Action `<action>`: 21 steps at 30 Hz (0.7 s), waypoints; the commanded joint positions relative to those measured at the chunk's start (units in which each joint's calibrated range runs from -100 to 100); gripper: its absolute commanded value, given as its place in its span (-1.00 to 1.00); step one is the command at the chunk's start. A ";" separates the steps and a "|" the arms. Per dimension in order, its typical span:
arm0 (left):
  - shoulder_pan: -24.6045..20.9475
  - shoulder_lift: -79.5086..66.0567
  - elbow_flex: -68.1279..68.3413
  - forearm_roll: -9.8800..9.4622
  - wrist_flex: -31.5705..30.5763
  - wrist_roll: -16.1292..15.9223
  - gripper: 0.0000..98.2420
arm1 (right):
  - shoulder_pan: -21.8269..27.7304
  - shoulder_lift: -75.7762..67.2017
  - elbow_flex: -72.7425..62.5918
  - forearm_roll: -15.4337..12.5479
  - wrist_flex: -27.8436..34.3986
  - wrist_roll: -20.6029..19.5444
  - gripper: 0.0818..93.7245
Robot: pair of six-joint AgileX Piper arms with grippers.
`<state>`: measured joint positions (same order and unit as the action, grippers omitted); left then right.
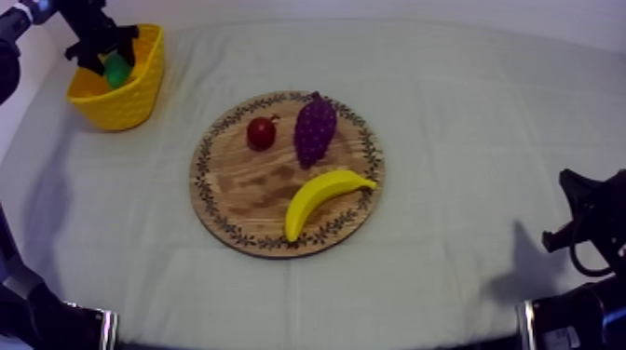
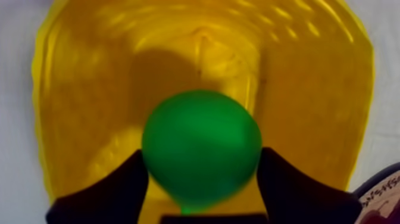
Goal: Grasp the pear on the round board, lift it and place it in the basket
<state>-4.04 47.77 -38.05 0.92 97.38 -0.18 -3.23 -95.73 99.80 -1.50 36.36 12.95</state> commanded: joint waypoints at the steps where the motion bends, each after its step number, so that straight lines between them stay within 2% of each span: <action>1: 0.02 -0.10 0.14 0.01 -0.04 -0.04 0.69 | 0.01 -0.03 -0.02 0.01 0.02 0.02 -0.99; 4: -0.04 -0.30 0.17 0.05 -0.05 -0.09 0.86 | 0.01 -0.03 -0.02 0.01 0.02 0.02 -0.99; 7: -0.20 -0.46 -0.21 0.07 -0.03 -0.31 0.93 | 0.01 -0.03 -0.02 0.01 0.02 0.02 -0.99; 21: -0.69 -1.96 -0.18 -0.09 1.14 -0.65 0.91 | 0.01 -0.03 -0.02 0.01 0.02 0.02 -0.99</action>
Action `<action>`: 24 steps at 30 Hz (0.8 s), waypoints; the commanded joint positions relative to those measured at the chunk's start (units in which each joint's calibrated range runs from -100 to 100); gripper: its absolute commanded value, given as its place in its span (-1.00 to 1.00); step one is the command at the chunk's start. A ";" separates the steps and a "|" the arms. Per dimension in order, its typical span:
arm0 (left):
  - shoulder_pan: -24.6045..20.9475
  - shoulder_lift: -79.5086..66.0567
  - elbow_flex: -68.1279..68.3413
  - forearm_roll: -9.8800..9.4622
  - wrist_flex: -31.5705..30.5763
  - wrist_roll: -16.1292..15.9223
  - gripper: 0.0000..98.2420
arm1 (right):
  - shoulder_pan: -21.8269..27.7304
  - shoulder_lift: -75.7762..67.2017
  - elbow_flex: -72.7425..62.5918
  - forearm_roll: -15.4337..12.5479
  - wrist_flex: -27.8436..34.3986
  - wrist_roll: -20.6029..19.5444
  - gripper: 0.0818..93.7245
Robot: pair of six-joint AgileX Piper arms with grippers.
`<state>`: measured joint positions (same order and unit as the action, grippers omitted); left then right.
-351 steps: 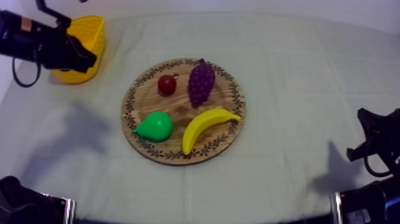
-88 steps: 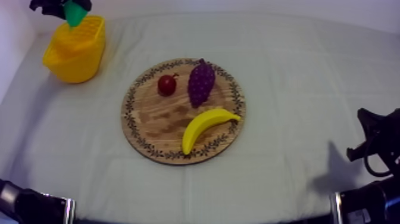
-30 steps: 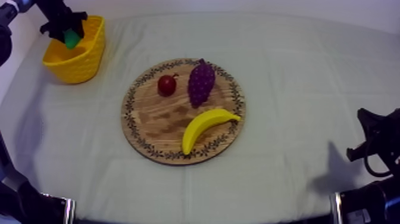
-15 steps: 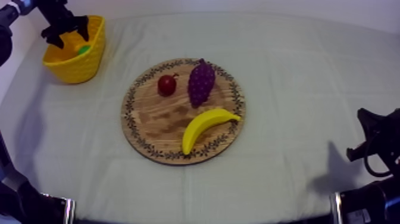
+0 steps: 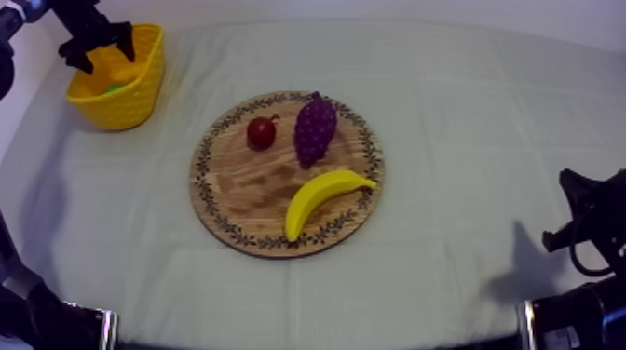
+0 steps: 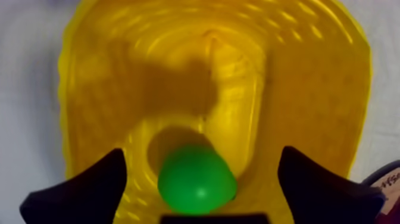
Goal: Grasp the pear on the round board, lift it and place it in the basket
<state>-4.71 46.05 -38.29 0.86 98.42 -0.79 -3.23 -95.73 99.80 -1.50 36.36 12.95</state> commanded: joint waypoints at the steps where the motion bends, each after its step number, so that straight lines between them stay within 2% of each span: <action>1: -0.03 -0.60 0.25 0.01 0.25 -0.10 0.90 | 0.01 -0.03 -0.02 0.01 0.02 0.02 -0.99; 24: -0.39 -17.06 12.93 1.34 1.33 -0.67 0.78 | -0.07 -0.03 -0.02 0.01 0.02 0.02 -0.99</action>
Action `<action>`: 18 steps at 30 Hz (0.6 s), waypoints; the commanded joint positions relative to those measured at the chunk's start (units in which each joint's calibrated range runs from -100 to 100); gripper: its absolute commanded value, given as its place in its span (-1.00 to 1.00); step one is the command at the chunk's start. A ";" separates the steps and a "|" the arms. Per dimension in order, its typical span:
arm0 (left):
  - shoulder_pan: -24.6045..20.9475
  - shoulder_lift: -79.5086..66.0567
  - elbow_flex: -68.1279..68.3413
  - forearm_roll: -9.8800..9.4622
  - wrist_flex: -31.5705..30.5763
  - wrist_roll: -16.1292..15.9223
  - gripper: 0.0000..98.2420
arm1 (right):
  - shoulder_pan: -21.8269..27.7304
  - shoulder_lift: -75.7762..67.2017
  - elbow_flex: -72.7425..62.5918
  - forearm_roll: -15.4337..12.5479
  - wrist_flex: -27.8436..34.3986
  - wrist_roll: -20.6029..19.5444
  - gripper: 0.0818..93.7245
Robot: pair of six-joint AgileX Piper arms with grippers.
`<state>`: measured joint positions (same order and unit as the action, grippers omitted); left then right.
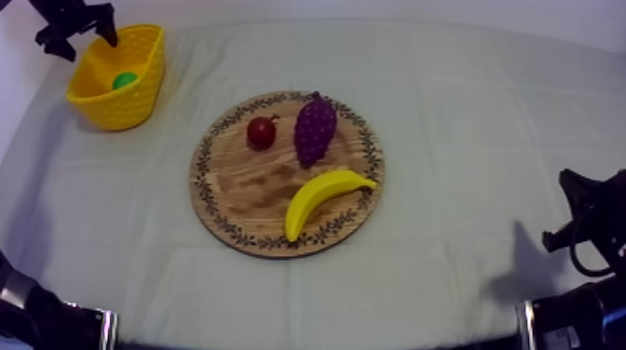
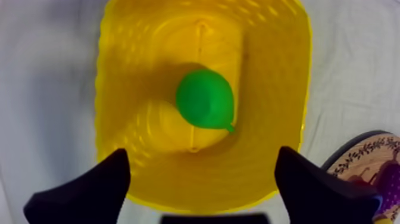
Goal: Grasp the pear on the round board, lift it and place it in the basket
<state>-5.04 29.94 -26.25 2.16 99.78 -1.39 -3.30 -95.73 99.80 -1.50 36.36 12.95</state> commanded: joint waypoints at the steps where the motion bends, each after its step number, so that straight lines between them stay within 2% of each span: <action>1: -0.17 -1.78 1.70 0.04 -0.03 -0.11 0.78 | 0.00 -0.03 -0.02 0.01 0.02 0.02 -0.99; 8: -0.73 -8.73 7.84 0.25 -0.76 -0.37 0.72 | 0.00 -0.03 -0.02 0.01 0.02 0.02 -0.99; 18: -1.12 -21.61 20.44 1.27 -7.57 -1.37 0.56 | 0.00 -0.03 -0.02 0.01 0.02 0.02 -0.99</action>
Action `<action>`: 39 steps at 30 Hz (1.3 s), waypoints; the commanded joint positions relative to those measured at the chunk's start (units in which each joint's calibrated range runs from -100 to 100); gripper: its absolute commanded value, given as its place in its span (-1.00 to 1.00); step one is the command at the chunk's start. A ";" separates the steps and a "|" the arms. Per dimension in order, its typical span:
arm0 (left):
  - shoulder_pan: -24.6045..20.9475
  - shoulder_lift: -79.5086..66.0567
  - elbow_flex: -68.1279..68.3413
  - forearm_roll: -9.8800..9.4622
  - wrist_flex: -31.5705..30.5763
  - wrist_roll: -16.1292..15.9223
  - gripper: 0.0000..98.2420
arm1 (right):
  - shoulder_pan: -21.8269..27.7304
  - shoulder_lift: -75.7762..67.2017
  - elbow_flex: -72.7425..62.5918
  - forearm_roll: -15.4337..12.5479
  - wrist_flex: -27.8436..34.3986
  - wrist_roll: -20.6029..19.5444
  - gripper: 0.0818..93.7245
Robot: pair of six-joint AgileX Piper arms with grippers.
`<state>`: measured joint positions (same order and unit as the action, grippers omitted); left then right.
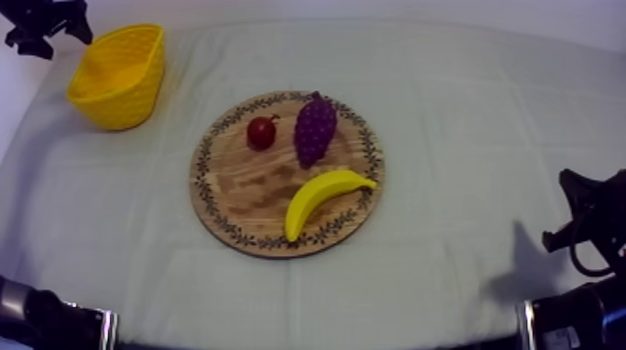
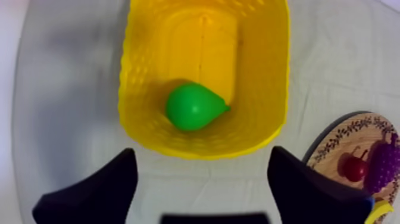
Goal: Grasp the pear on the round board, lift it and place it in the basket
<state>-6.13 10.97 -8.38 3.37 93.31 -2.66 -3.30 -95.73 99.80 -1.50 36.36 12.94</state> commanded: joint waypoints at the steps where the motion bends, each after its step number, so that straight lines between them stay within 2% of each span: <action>1: -0.05 -4.19 4.32 0.18 -2.31 -0.23 0.55 | 0.00 -0.03 -0.02 0.01 0.02 0.03 -0.99; 7: 0.07 -13.54 14.58 1.01 -10.10 -1.36 0.45 | 0.00 -0.03 -0.02 0.01 0.02 0.03 -0.99; 23: -0.35 -33.59 35.53 3.83 -22.68 -3.94 0.22 | 0.00 -0.03 -0.02 0.01 0.02 0.03 -0.99; 39: -0.85 -56.18 62.64 6.26 -41.15 -6.36 0.01 | 0.00 -0.03 -0.02 0.01 0.02 0.03 -0.99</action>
<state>-6.96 -42.55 50.59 9.49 53.52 -8.69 -3.30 -95.73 99.80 -1.50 36.36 12.97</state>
